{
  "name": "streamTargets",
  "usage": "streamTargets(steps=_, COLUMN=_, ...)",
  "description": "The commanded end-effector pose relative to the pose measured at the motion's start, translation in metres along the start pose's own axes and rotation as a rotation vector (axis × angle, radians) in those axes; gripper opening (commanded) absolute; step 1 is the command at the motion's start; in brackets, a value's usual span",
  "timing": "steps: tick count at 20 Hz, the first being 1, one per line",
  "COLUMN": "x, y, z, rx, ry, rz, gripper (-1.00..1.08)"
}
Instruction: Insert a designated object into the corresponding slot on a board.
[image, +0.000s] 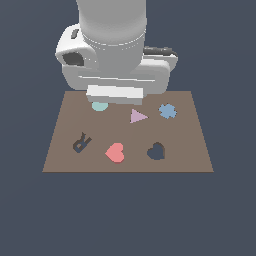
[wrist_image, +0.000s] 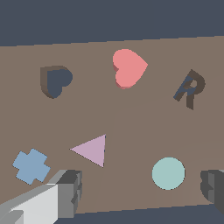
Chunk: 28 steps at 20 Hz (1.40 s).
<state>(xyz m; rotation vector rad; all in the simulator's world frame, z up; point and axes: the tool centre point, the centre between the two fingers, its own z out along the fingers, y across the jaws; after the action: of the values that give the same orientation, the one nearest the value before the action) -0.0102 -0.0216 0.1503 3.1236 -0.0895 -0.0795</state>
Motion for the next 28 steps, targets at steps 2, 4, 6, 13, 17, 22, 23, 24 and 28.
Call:
streamTargets(steps=2, x=0.0, y=0.0, z=0.0, rx=0.0, ry=0.0, rz=-0.001, gripper=1.0)
streamTargets(steps=4, x=0.001, y=0.0, z=0.001, rx=0.0, ry=0.0, rz=-0.006, gripper=1.0)
streamTargets(steps=6, x=0.002, y=0.001, z=0.002, rx=0.0, ry=0.001, rz=-0.015, gripper=1.0)
streamTargets(steps=13, x=0.01, y=0.005, z=0.01, rx=0.0, ry=0.005, rz=-0.09, gripper=1.0)
streamTargets(steps=17, x=0.018, y=0.009, z=0.018, rx=-0.001, ry=0.01, rz=-0.161, gripper=1.0)
streamTargets(steps=22, x=0.033, y=0.013, z=0.031, rx=-0.001, ry=0.017, rz=-0.282, gripper=1.0)
streamTargets(steps=23, x=0.037, y=0.014, z=0.034, rx=-0.002, ry=0.019, rz=-0.311, gripper=1.0)
streamTargets(steps=24, x=0.041, y=0.014, z=0.037, rx=-0.002, ry=0.021, rz=-0.342, gripper=1.0)
streamTargets(steps=28, x=0.058, y=0.016, z=0.052, rx=-0.003, ry=0.029, rz=-0.477, gripper=1.0)
